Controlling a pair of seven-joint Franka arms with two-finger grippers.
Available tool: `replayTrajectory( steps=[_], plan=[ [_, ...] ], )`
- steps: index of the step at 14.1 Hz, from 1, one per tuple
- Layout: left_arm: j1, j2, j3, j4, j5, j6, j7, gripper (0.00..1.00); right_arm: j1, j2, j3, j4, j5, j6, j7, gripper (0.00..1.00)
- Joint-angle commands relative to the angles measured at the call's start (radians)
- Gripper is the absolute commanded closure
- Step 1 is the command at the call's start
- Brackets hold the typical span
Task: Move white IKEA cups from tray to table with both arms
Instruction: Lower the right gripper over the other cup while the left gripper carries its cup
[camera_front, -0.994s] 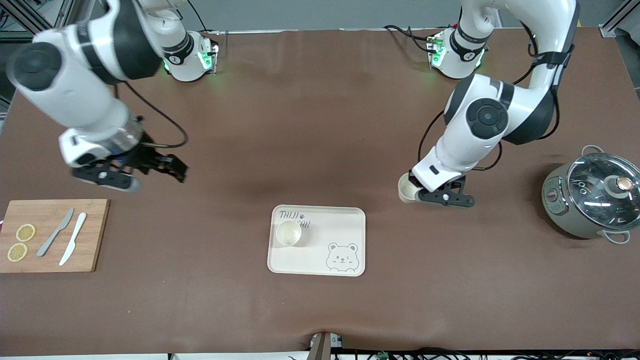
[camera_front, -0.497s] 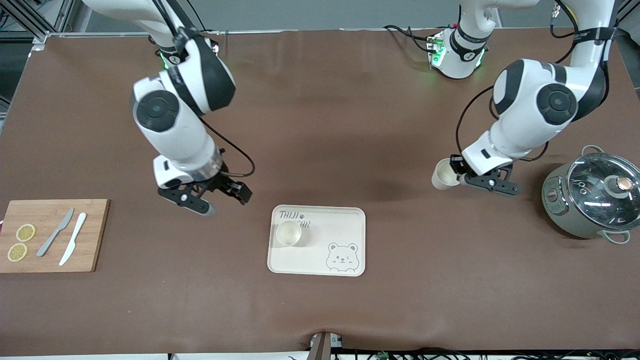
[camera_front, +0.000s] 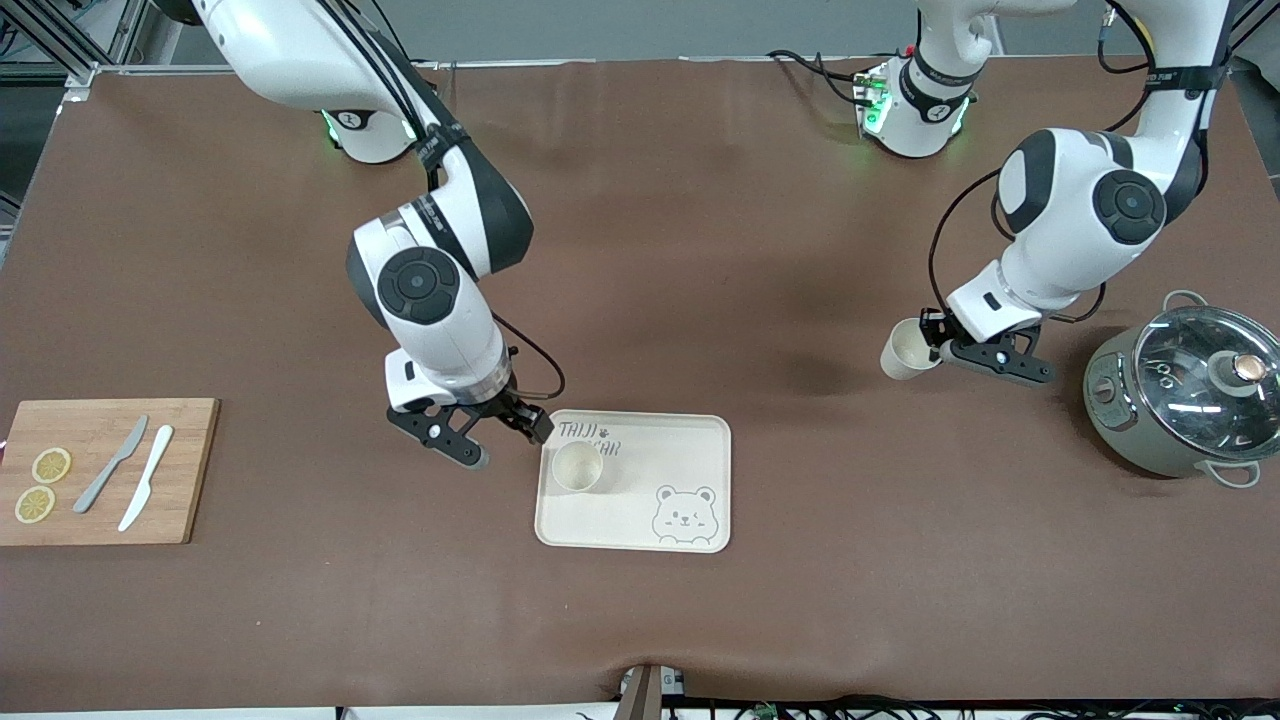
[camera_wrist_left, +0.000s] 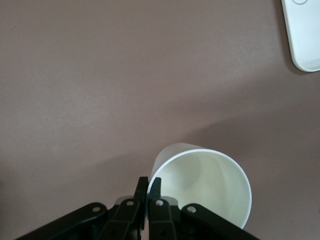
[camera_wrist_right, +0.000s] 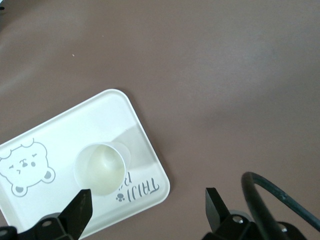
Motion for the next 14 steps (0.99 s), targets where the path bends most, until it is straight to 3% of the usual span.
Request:
replayTrajectory(
  steps=[1,7,14],
  plan=[
    [0.033,-0.031,-0.011,-0.082,-0.024,0.073,0.060,1.00,0.007,0.058,-0.005,0.041,-0.033,0.038,0.034,0.00],
    [0.120,-0.036,-0.012,-0.182,-0.075,0.170,0.221,1.00,0.009,0.126,-0.005,0.046,-0.047,0.104,0.048,0.00],
    [0.178,-0.022,-0.011,-0.228,-0.178,0.210,0.396,1.00,0.035,0.170,-0.005,0.051,-0.048,0.148,0.101,0.00]
  ],
)
